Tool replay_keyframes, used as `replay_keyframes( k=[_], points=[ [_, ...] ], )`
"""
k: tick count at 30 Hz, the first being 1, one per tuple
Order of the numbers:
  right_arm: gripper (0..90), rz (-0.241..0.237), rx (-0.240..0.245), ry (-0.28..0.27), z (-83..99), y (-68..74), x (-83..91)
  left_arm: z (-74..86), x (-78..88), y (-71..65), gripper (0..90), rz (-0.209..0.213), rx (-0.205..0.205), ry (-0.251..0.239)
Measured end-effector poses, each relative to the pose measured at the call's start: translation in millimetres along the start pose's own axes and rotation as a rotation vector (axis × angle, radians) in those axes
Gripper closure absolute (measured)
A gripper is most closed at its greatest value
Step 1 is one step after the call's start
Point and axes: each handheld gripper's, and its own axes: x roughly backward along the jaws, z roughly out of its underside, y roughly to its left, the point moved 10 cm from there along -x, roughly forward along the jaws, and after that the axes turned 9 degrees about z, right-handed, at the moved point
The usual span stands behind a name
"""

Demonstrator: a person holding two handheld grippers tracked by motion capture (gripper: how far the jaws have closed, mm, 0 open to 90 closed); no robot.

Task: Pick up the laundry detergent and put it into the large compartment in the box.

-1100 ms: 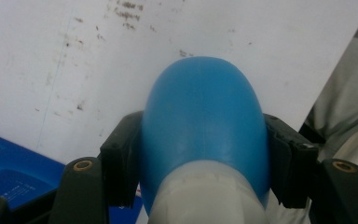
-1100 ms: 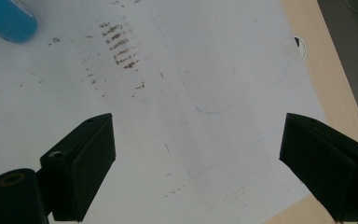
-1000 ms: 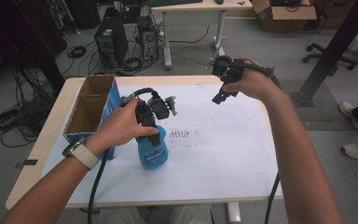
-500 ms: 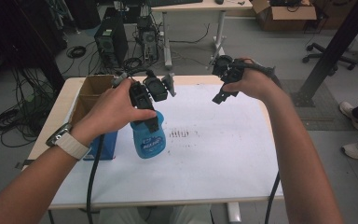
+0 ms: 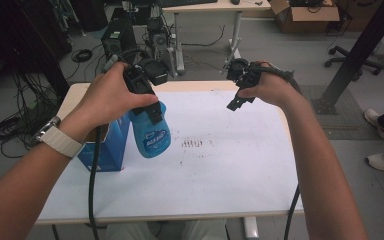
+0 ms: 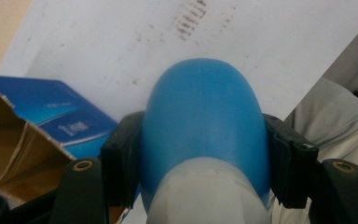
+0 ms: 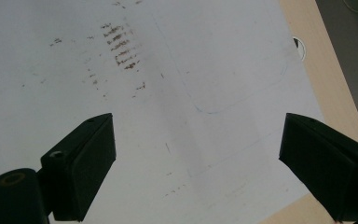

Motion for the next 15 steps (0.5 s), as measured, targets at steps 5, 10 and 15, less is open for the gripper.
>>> replay_keyframes(
  k=[5, 10, 15],
  points=[
    [10.6, 0.0, 0.002, -0.005, -0.4, -0.7, -0.6, 2.1, 15.0, 9.7, 37.7, -0.014, 0.056, -0.003],
    [10.6, 0.001, 0.002, -0.005, -0.8, -1.2, -1.2, 4.3, 28.5, 17.8, 37.7, -0.01, 0.109, -0.021],
    [10.5, -0.002, 0.007, -0.003, -2.5, -0.3, -2.8, 8.0, 47.3, 31.1, 37.7, -0.032, 0.196, -0.051]
  ],
)
